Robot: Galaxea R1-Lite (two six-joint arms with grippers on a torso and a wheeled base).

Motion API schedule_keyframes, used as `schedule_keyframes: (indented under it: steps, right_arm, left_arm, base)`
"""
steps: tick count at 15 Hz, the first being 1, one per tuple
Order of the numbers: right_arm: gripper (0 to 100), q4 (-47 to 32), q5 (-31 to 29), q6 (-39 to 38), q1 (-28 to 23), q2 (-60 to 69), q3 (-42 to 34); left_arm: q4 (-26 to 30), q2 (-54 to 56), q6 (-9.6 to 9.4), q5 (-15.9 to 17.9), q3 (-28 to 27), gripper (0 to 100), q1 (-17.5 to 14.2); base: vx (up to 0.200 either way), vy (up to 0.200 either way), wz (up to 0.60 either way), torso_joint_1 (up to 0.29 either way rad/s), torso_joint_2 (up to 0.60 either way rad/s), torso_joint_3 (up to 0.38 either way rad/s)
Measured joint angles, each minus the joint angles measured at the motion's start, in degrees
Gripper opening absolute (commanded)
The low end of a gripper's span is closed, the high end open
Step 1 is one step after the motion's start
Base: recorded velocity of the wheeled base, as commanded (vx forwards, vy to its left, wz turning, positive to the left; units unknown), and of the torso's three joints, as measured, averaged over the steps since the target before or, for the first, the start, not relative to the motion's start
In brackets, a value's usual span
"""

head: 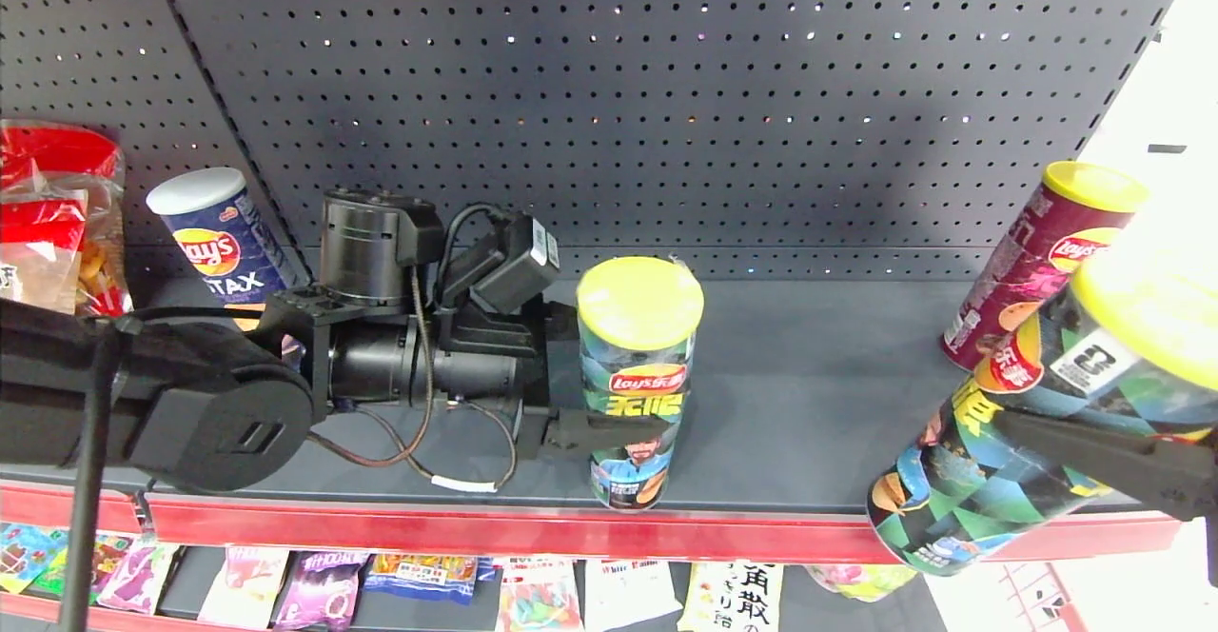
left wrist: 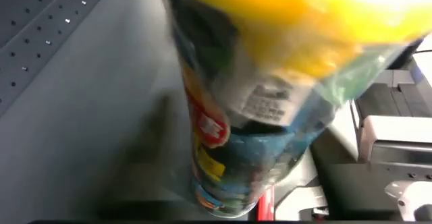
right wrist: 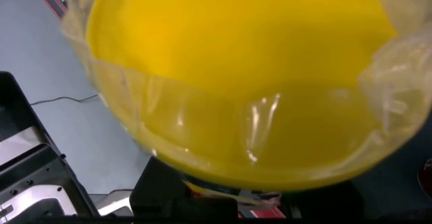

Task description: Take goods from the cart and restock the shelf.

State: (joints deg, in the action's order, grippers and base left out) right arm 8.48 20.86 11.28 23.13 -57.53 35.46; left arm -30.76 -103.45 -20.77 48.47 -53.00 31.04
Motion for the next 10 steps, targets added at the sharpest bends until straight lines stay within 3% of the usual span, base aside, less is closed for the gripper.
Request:
schedule_keyframes:
  steps: [6, 10]
  right_arm:
    - [0, 0.3, 0.1, 0.1, 0.2, -7.3, 6.9]
    - [0, 1.4, 0.1, 0.3, 2.5, -16.7, 14.1]
  left_arm:
    - [-2.2, 1.6, 0.11, -0.3, 4.9, 100, -1.8]
    - [-2.4, 7.2, 0.11, -0.7, 13.6, 100, -7.2]
  base:
    - [0.0, 0.0, 0.0, 0.0, 0.0, 0.0]
    - [0.0, 0.0, 0.0, 0.0, 0.0, 0.0]
